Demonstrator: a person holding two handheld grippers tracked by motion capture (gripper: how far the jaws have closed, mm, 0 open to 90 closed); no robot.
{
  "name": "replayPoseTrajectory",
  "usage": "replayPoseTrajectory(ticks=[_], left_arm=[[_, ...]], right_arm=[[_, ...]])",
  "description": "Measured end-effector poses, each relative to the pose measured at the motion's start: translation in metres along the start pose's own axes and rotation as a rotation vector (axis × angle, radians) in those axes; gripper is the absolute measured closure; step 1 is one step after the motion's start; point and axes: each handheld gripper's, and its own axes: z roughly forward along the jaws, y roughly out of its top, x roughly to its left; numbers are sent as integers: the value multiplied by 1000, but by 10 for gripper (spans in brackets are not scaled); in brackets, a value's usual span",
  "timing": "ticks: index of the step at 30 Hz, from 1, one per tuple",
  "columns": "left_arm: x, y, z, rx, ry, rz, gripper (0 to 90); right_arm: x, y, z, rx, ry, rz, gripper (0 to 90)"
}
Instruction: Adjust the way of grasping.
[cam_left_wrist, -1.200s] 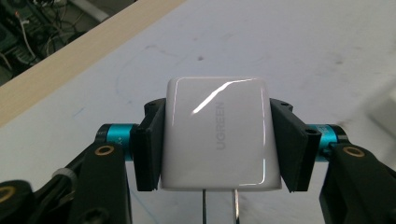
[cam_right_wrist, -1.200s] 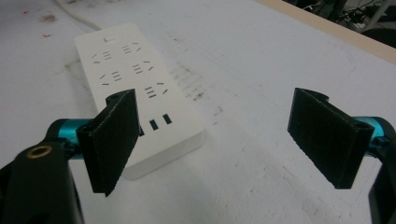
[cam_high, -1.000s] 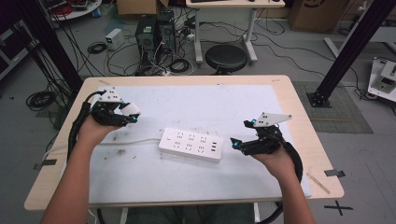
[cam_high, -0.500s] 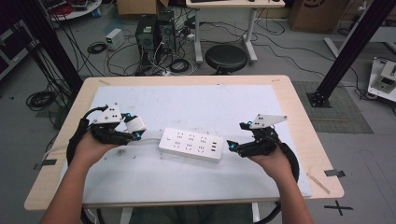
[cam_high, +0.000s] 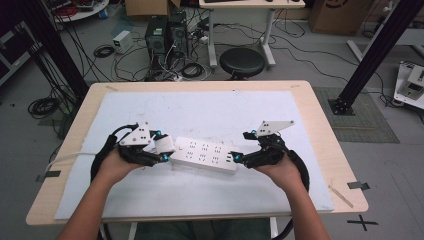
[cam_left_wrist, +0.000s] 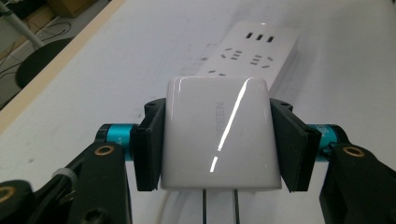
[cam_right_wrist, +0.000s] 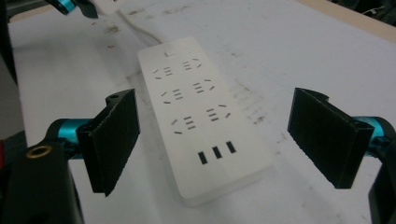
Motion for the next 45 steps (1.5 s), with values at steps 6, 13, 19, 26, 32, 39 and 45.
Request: replayPoseTrajectory(ticks=[6, 13, 19, 26, 32, 39, 45], left_arm=[[-18, 5, 17, -51, -18, 52, 425], [-34, 10, 33, -88, -3, 111, 424], [-45, 9, 42, -110, 14, 144, 425], [-54, 9, 50, -131, 59, 187, 425], [-60, 12, 58, -137, 86, 237, 425], [-68, 18, 67, -165, 101, 269, 425], [-72, 23, 70, -198, 113, 276, 425]], right_arm=[[6, 1, 14, 1, 68, 50, 172], [10, 0, 27, -6, 148, 128, 171], [10, -1, 38, 11, 204, 182, 172], [10, -1, 50, 25, 278, 257, 172], [13, -1, 57, 29, 325, 284, 172], [14, -2, 66, 14, 386, 328, 172], [14, -4, 72, 7, 420, 367, 189]])
